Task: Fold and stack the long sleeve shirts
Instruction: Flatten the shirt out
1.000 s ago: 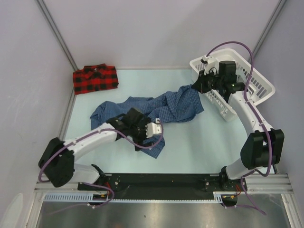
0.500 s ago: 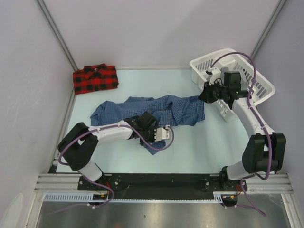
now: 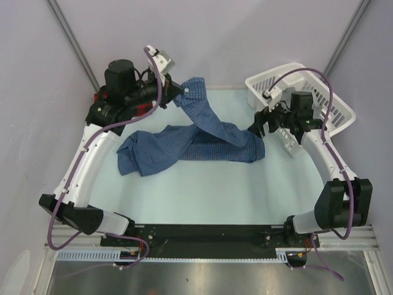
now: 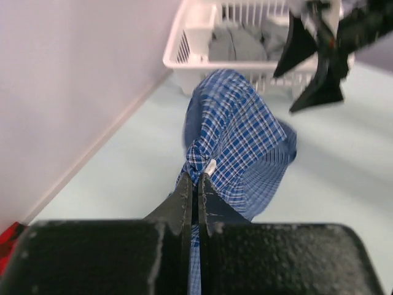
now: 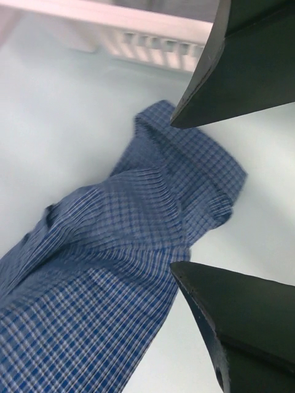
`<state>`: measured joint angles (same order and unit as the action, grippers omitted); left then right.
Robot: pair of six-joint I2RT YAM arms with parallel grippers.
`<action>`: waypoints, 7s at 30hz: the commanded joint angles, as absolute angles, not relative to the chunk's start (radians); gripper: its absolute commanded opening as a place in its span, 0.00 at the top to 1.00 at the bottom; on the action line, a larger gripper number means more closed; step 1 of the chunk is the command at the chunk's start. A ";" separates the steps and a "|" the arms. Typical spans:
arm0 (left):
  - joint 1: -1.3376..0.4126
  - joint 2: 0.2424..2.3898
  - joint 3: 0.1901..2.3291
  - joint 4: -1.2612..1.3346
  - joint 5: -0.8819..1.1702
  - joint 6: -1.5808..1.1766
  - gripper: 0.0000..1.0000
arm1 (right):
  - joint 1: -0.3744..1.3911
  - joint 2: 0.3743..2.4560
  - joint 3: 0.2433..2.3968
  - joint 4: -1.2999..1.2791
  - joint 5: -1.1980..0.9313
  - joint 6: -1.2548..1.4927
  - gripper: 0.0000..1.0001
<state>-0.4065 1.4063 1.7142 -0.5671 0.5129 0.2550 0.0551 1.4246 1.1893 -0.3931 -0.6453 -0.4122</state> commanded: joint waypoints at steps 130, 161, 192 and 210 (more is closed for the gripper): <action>-0.325 1.365 0.670 -0.488 0.267 0.936 0.54 | 0.330 1.420 1.124 -0.147 -0.442 -0.380 1.00; -0.077 1.396 0.712 -0.568 0.251 1.031 0.48 | 0.285 1.445 1.183 -0.163 -0.471 -0.388 1.00; 0.038 1.397 1.205 -0.643 0.385 0.743 1.00 | 0.201 1.549 1.489 -0.036 -0.390 -0.381 1.00; 0.049 1.004 1.550 -0.172 0.101 0.520 1.00 | 0.306 1.354 1.859 0.271 -0.134 -0.397 1.00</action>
<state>0.0414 1.1568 1.5688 -0.3370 0.2100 0.5488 0.2565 1.5291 1.8393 0.1173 -0.2497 -0.3302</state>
